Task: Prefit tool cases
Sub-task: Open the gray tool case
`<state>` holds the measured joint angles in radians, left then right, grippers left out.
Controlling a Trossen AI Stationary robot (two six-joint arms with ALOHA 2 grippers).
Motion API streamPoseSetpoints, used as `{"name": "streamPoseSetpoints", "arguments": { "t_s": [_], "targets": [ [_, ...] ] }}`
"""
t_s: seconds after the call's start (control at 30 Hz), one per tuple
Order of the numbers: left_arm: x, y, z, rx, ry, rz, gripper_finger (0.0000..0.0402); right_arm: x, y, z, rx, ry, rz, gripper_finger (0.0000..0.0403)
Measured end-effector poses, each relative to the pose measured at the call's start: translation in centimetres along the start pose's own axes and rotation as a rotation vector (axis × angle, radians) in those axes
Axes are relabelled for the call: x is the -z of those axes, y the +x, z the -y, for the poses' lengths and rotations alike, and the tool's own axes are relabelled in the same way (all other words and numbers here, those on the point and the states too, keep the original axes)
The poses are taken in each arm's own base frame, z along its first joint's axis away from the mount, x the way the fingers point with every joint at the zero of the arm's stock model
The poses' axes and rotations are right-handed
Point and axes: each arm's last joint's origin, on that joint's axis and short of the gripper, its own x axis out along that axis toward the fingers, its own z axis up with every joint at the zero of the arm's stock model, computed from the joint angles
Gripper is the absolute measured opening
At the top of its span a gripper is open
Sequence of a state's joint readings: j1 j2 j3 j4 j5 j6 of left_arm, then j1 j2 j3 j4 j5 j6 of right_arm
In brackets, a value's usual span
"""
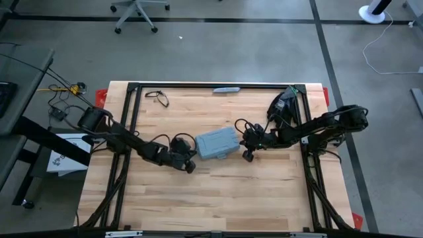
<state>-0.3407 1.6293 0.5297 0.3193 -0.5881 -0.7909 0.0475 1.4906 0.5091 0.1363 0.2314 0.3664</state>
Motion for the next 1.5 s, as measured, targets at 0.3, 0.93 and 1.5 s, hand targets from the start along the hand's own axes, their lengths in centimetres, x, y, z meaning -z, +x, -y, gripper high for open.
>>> {"name": "streamPoseSetpoints", "arguments": {
  "t_s": [0.3,0.93,1.5],
  "targets": [
    [-0.37,-0.89,0.92,0.071,-0.011,0.034,0.0,0.01,0.0,0.0,-0.004,0.0,-0.003,0.0],
    [0.33,-0.77,0.38,0.036,-0.021,-0.034,0.0,-0.61,-0.07,-0.47,-0.087,0.005,-0.007,0.0],
    [-0.05,-0.46,0.0,0.004,-0.036,-0.009,0.0,-0.65,-0.07,-0.48,-0.088,0.005,-0.003,0.0]
  ]
}}
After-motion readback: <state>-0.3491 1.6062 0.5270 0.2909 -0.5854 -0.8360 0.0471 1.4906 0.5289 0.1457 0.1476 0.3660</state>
